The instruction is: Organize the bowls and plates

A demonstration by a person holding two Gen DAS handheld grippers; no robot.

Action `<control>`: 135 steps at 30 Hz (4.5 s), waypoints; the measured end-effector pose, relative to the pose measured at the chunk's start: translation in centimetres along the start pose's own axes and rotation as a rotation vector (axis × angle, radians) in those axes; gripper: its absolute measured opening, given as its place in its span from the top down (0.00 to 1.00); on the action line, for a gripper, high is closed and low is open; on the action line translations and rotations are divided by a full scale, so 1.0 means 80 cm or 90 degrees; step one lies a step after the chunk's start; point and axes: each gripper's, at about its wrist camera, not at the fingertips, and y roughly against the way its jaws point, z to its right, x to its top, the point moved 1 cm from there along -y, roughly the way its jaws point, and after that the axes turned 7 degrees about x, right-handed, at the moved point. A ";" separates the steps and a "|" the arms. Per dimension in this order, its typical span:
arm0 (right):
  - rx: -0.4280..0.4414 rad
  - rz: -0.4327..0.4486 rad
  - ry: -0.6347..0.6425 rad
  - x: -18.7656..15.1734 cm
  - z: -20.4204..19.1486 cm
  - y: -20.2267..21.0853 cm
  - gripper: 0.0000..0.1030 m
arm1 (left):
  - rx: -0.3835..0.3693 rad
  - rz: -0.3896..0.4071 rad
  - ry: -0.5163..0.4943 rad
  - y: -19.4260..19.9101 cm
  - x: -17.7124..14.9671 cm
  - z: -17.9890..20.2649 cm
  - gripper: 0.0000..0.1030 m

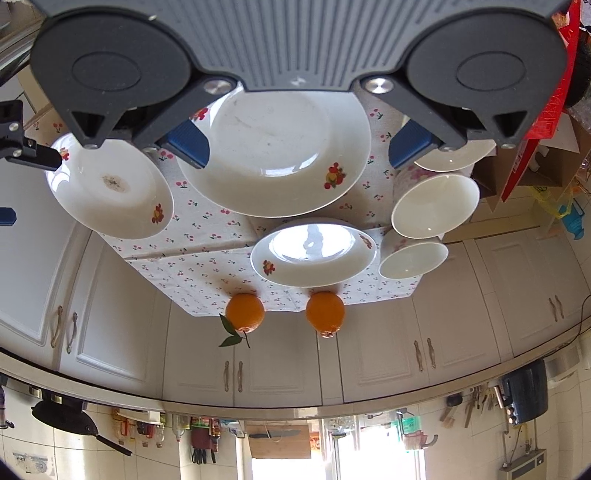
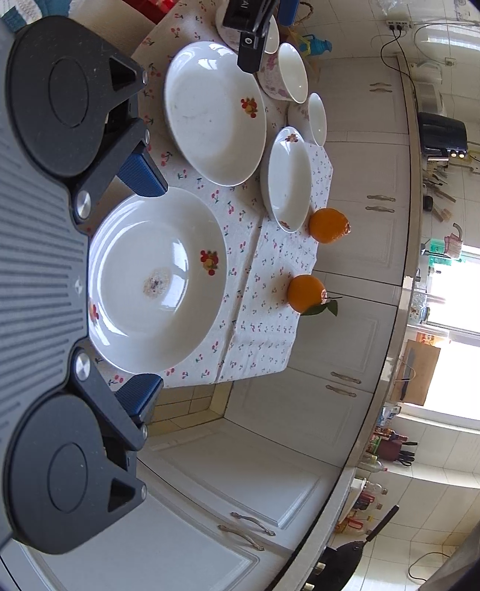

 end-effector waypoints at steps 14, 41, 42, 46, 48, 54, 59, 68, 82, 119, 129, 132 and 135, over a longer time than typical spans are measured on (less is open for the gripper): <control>0.077 -0.100 -0.032 -0.061 0.031 -0.062 0.00 | -0.074 -0.015 -0.035 -0.038 0.025 0.030 0.01; 0.197 -0.027 0.008 -0.079 0.083 -0.088 0.00 | -0.270 -0.162 -0.164 -0.143 0.084 0.159 0.01; 0.201 -0.027 0.012 -0.079 0.085 -0.088 0.00 | -0.278 -0.171 -0.170 -0.149 0.085 0.163 0.01; 0.221 -0.020 0.027 -0.080 0.091 -0.089 0.00 | -0.290 -0.199 -0.183 -0.173 0.093 0.178 0.03; 0.232 -0.016 0.036 -0.081 0.094 -0.090 0.00 | -0.302 -0.214 -0.188 -0.185 0.096 0.183 0.03; 0.262 -0.014 0.060 -0.077 0.096 -0.094 0.00 | -0.326 -0.255 -0.214 -0.210 0.101 0.202 0.14; 0.270 -0.015 0.066 -0.077 0.097 -0.096 0.00 | -0.340 -0.281 -0.219 -0.221 0.100 0.207 0.22; 0.276 -0.024 0.074 -0.074 0.098 -0.098 0.00 | -0.361 -0.301 -0.216 -0.229 0.104 0.210 0.28; 0.285 -0.045 0.068 -0.056 0.099 -0.103 0.00 | -0.361 -0.285 -0.202 -0.229 0.114 0.199 0.28; 0.244 -0.061 0.076 -0.005 0.143 -0.185 0.00 | -0.348 -0.229 -0.159 -0.321 0.171 0.211 0.29; 0.236 -0.058 0.076 -0.004 0.142 -0.187 0.00 | -0.339 -0.221 -0.162 -0.324 0.170 0.213 0.28; 0.235 -0.057 0.076 -0.004 0.142 -0.185 0.00 | -0.333 -0.217 -0.165 -0.321 0.170 0.213 0.27; 0.235 -0.055 0.070 -0.005 0.143 -0.181 0.00 | -0.323 -0.201 -0.171 -0.313 0.171 0.212 0.25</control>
